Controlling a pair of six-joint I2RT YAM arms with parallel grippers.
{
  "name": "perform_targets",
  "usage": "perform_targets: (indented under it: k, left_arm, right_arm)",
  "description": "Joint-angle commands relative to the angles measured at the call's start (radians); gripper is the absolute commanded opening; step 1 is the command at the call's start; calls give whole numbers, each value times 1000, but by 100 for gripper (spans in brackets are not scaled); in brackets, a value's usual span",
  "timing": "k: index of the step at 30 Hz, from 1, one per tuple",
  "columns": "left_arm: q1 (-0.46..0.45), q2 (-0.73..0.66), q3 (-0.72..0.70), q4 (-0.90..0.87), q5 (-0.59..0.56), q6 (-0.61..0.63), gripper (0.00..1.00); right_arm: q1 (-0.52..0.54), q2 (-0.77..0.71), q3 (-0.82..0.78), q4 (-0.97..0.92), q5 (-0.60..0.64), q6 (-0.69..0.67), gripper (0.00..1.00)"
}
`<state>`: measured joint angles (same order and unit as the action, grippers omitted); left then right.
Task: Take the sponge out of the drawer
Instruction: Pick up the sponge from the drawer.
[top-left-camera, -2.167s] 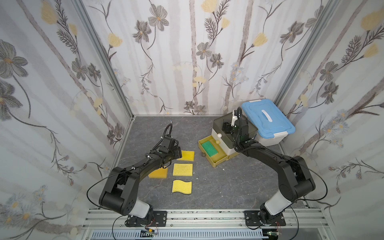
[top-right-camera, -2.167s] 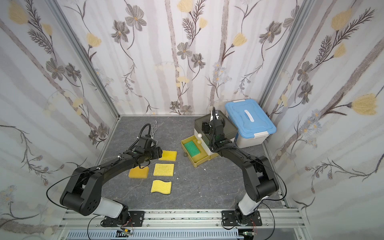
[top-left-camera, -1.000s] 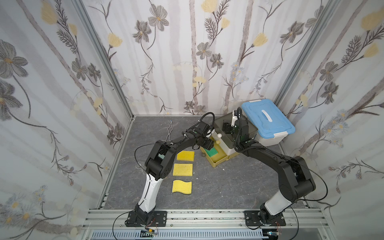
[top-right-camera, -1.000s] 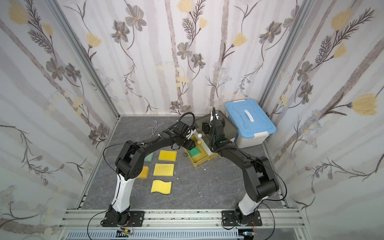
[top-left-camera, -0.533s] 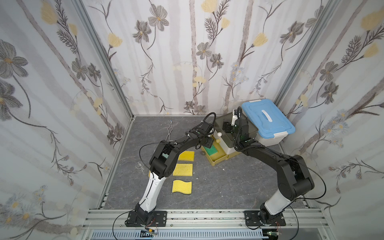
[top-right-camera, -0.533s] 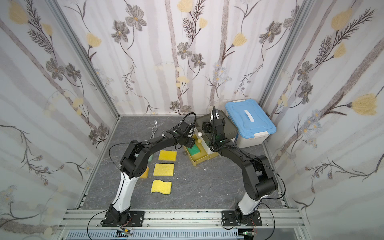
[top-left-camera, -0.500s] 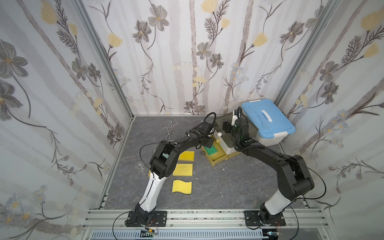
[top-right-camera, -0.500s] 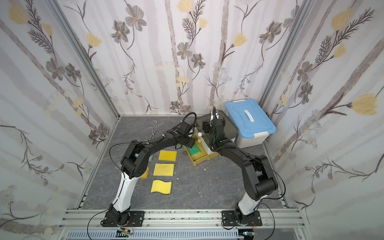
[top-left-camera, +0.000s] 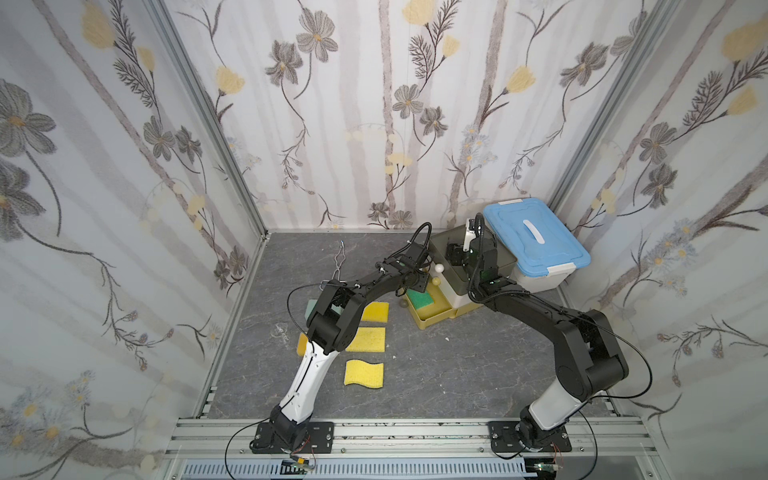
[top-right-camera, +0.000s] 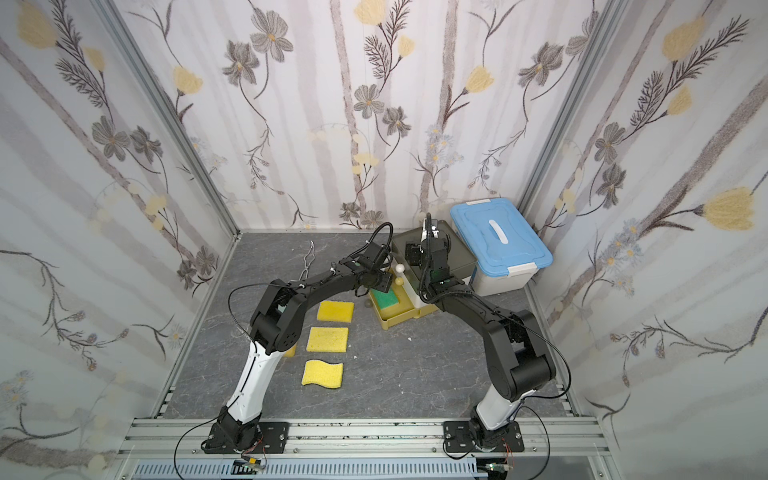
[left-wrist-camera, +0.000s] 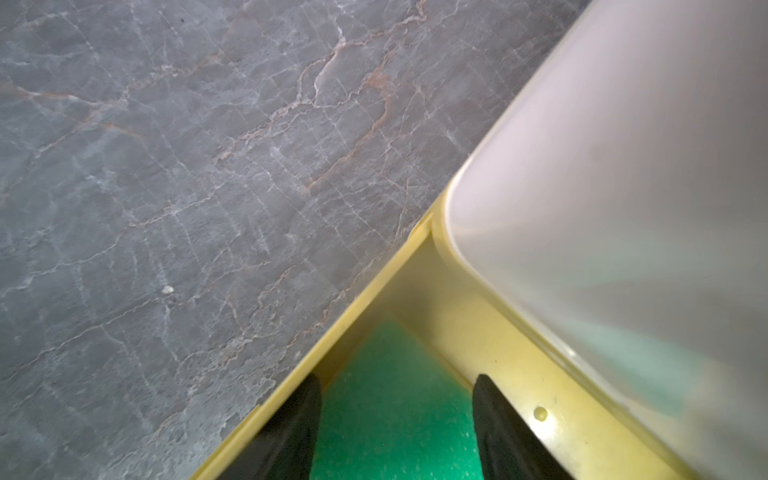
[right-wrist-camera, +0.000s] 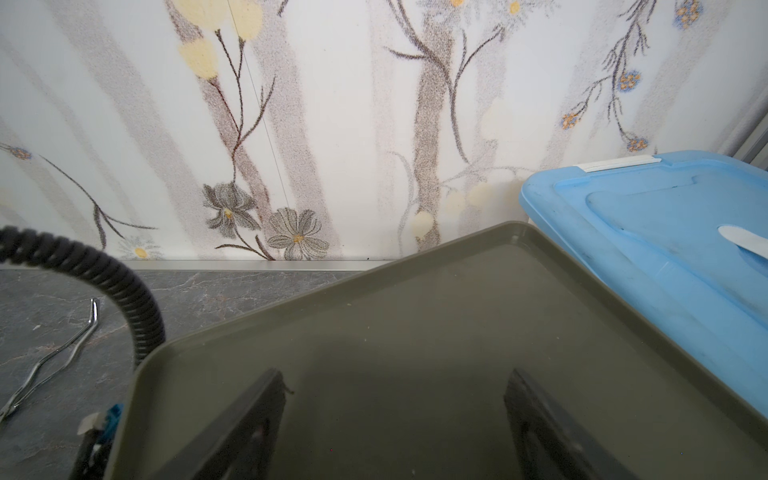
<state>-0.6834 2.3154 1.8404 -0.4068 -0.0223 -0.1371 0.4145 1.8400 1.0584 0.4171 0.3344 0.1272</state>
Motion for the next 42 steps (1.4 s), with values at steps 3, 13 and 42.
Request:
perform_targets:
  k: [3, 13, 42]
  left_arm:
    - [-2, -22, -44, -206, -43, -21, 61]
    - [-1, -58, -128, -219, -90, -68, 61]
    - [-2, -5, -45, -280, -79, -99, 62]
  right_arm:
    - [-3, 44, -26, -398, -70, 104, 85]
    - [-5, 47, -28, -399, -65, 104, 85]
    - [-11, -5, -42, -389, -78, 110, 86]
